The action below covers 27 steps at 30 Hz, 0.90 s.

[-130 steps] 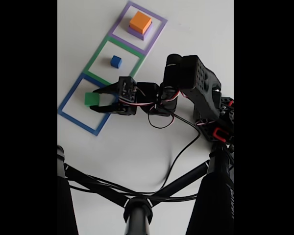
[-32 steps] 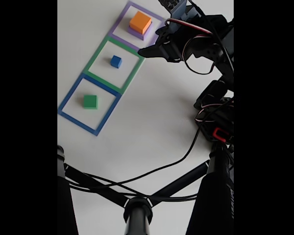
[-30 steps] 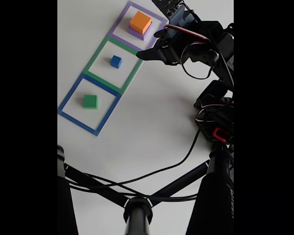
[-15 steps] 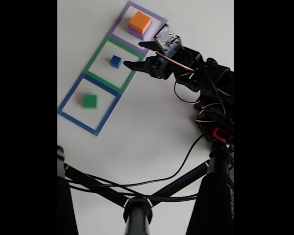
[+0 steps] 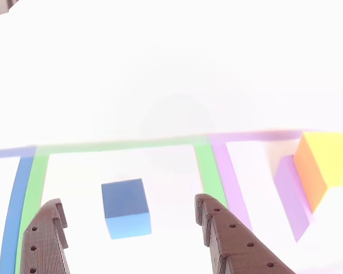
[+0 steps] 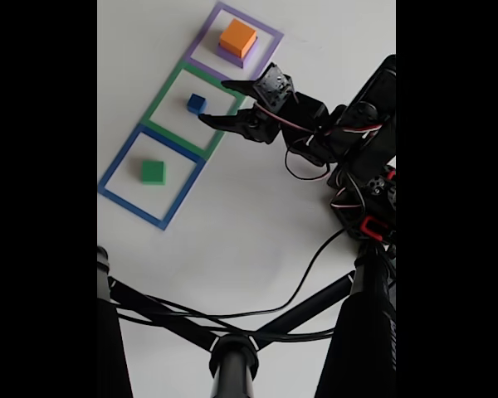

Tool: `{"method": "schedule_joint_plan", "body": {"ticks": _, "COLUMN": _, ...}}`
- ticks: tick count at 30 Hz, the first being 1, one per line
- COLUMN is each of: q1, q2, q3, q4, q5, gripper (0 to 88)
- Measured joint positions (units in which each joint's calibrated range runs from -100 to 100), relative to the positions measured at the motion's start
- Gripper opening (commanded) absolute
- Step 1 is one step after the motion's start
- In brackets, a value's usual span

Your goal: Tower of hanoi

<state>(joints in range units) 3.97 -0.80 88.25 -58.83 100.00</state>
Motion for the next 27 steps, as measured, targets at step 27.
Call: {"method": "schedule_joint_plan", "body": {"ticks": 27, "q1": -0.74, "q2": 27.35, "q3": -14.19, "q4": -15.89, "q5": 0.0, "gripper": 25.4}}
